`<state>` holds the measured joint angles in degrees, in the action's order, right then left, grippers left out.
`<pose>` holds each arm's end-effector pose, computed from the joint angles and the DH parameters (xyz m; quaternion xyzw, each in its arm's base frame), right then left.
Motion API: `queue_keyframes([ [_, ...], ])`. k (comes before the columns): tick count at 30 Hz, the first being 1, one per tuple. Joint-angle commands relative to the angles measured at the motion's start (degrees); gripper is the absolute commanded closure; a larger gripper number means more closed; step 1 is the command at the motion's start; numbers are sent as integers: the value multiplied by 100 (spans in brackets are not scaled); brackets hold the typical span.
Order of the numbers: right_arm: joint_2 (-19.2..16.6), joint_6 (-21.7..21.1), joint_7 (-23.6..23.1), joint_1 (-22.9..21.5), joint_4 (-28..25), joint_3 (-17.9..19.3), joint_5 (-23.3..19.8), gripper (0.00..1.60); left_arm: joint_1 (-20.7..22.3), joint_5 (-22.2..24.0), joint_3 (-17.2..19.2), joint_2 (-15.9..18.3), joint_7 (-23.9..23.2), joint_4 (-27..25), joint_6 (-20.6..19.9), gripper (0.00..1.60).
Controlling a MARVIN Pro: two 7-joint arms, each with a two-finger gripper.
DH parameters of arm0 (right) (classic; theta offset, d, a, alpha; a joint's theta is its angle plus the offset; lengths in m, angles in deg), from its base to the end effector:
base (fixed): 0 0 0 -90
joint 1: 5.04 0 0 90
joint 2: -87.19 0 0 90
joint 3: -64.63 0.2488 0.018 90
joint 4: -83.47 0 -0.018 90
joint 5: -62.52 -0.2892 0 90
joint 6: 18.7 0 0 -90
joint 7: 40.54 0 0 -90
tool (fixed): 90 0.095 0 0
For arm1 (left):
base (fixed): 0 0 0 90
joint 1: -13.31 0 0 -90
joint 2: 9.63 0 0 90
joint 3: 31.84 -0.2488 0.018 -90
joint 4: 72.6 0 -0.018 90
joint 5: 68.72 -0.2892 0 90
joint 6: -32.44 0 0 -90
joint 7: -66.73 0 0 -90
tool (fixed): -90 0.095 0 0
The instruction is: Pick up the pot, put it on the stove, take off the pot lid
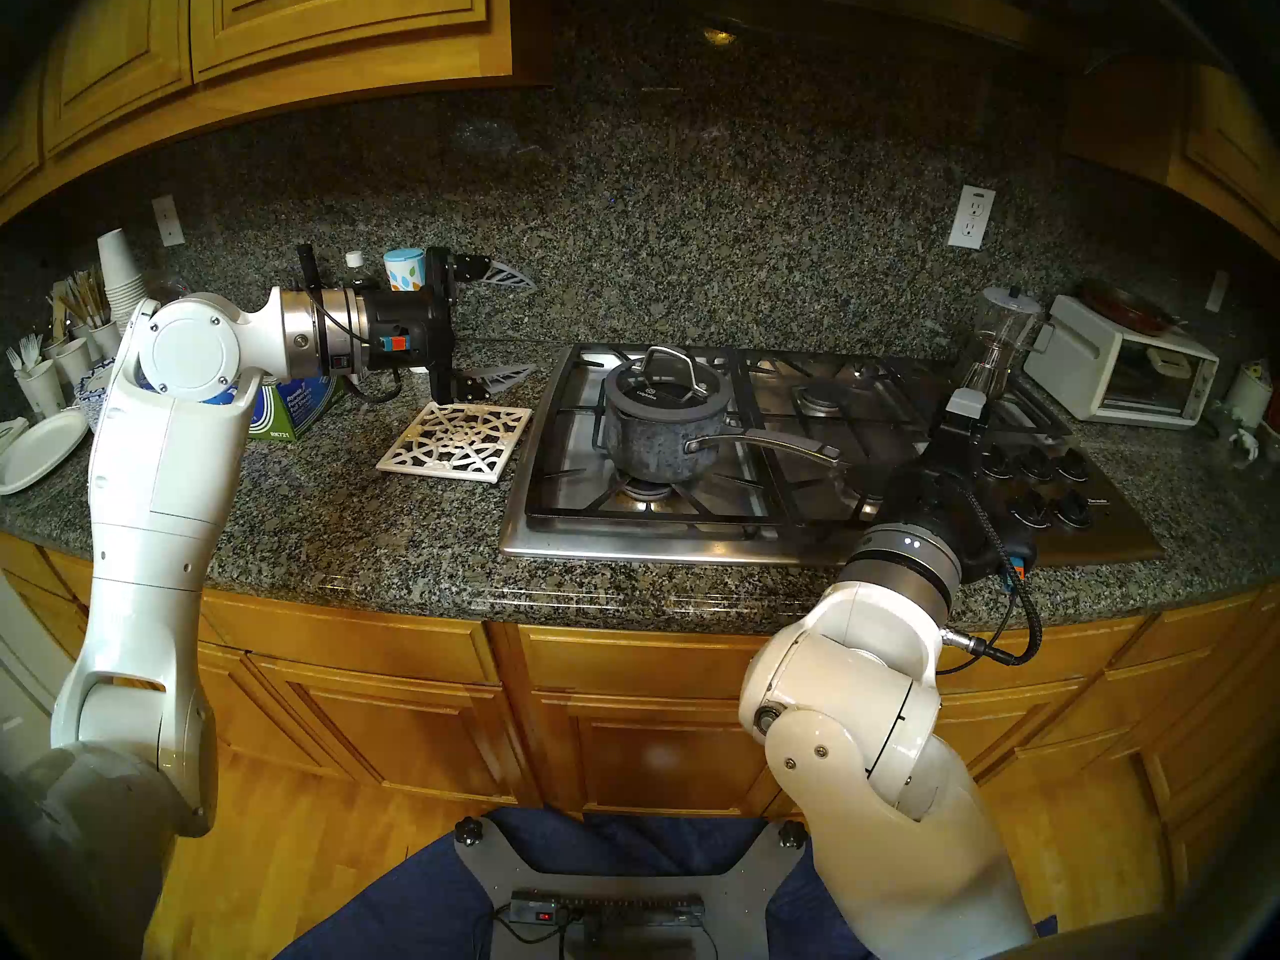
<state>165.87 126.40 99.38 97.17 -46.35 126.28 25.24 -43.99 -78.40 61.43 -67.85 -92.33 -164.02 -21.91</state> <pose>0.2684 0.0434 -0.1277 -0.3105 0.5637 -0.7077 0.2914 0.4230 0.0732 -0.0302 -0.2791 0.7193 -0.6235 0.1265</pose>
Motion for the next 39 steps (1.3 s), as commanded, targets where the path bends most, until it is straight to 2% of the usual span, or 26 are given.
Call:
queue_keyframes([
  [1, 3, -10, 498, -90, -143, -11, 117, 0, 382, 105, -89, -116, 26, -34, -11, 0],
  [39, 1, -10, 524, -94, -145, -16, 135, 0, 711, 113, -592, -313, -191, -92, -149, 0],
])
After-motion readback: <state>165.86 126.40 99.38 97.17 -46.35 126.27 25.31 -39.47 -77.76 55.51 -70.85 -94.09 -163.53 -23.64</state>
